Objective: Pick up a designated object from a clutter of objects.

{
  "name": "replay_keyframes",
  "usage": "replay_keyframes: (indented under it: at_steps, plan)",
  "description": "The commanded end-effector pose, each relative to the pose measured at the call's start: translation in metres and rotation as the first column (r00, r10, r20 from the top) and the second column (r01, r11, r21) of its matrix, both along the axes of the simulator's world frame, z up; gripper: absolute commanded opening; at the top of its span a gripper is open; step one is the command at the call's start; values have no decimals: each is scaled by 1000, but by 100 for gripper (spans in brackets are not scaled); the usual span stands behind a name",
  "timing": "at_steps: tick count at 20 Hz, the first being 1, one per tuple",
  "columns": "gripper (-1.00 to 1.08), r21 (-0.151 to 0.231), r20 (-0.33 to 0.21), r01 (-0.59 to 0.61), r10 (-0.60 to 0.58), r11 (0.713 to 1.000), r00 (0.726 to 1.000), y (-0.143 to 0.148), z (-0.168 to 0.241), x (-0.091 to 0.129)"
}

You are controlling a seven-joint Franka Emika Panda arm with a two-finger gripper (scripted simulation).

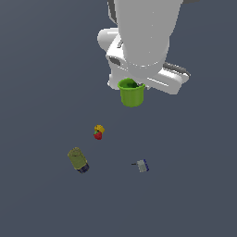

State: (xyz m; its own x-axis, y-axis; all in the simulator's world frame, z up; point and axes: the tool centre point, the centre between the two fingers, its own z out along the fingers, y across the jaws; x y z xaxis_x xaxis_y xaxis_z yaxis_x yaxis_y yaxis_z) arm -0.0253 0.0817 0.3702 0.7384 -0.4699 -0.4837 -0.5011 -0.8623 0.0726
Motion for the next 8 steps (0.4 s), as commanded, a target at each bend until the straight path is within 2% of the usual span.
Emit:
replay_keyframes:
  at_steps: [1,8]
  plan:
    - [-100,0,0,2,-2,1000,1000,10,12,0]
    - [-100,1,1,4,-4,1000,1000,19,23,1]
